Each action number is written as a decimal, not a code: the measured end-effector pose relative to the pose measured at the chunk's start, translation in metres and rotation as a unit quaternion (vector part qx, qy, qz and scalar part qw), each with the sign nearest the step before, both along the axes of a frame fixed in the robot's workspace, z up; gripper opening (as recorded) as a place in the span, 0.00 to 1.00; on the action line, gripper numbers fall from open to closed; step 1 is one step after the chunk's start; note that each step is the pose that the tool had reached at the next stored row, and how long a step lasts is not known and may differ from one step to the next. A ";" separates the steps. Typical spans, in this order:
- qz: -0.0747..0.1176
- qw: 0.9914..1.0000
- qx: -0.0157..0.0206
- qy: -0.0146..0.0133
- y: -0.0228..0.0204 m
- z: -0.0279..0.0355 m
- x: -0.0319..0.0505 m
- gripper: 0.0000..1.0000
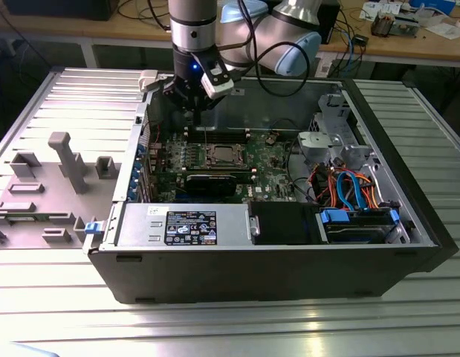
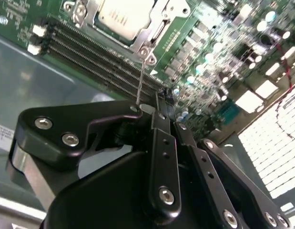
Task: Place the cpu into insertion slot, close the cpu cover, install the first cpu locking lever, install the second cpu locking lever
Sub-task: 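Install the first cpu locking lever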
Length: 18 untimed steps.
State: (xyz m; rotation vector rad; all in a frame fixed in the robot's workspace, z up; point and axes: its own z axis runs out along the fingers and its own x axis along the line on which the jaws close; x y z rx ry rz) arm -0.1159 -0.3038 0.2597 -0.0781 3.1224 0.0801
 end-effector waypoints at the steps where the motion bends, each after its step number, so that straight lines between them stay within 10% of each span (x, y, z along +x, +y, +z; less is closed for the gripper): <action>1: 0.000 1.000 0.000 0.000 0.0003 -0.0006 0.0016 0.11; 18: 0.000 1.000 0.000 0.002 0.0006 -0.0084 0.0176 0.11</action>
